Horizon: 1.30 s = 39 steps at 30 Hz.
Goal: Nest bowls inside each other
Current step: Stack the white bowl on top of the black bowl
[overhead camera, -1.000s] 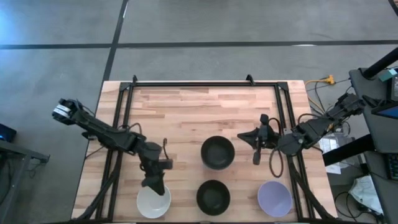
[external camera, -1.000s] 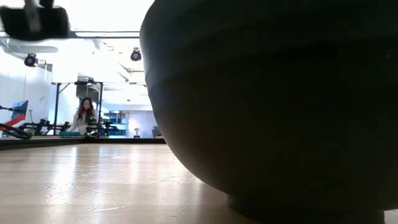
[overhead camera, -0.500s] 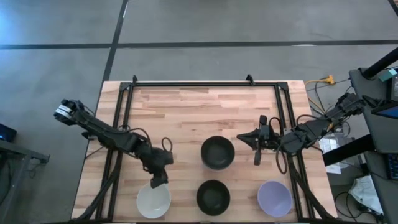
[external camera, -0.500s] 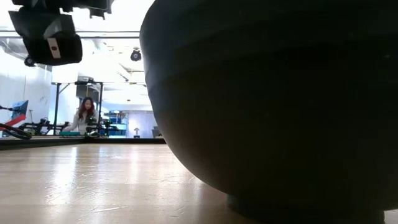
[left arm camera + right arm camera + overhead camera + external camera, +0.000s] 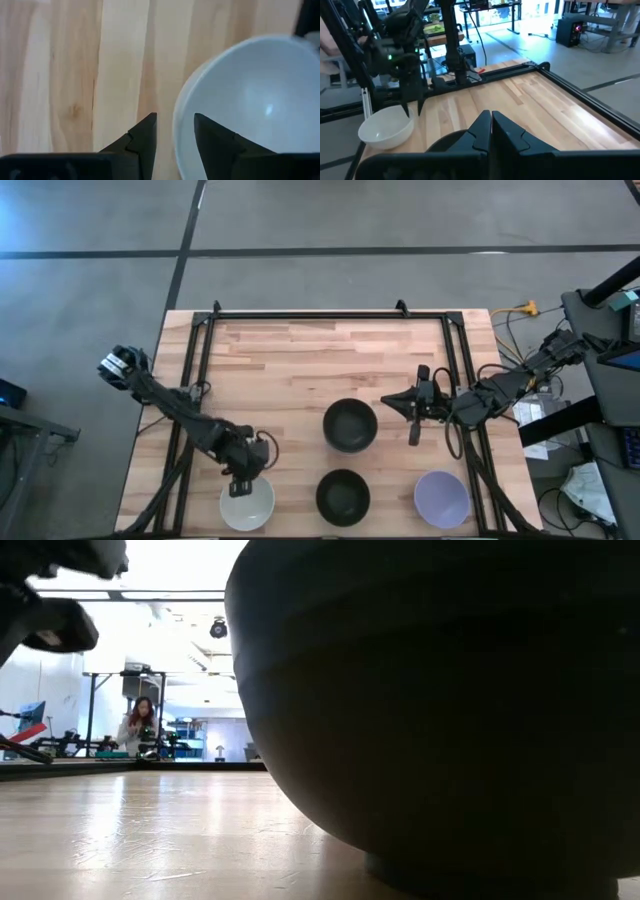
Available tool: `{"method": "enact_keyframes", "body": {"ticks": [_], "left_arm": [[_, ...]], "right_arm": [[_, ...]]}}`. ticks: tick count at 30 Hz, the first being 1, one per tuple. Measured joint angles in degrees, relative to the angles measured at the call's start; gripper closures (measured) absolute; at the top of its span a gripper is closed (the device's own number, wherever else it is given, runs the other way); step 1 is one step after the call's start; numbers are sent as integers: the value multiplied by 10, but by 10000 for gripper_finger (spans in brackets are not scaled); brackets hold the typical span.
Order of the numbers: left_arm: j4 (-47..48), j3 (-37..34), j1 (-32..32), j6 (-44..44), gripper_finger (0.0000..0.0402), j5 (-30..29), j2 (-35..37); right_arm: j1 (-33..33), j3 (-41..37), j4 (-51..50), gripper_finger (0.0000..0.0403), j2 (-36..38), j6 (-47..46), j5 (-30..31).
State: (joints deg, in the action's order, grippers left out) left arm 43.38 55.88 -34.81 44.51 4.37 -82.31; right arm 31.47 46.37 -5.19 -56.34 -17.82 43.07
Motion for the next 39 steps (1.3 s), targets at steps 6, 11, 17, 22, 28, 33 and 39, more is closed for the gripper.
{"method": "enact_keyframes", "body": {"ticks": [6,11,17,22,28,33,39], "left_arm": [[8,-3,-2,-19,286,14,-47],[7,-4,-2,-15,329,47,-70],[9,-4,0,-14,397,55,-61],[20,-4,12,-14,401,55,-29],[52,37,65,-20,401,-4,28],[-29,66,140,-17,401,-116,72],[-287,70,230,-20,401,-125,94]], "right_arm": [[0,0,0,394,0,-1,-2],[0,0,0,394,0,-2,-2],[0,0,0,394,0,-2,-1],[0,0,0,394,0,-2,0],[0,0,-1,394,0,-2,0],[0,0,-2,394,0,-2,-1],[1,0,-10,394,2,7,-46]]}}
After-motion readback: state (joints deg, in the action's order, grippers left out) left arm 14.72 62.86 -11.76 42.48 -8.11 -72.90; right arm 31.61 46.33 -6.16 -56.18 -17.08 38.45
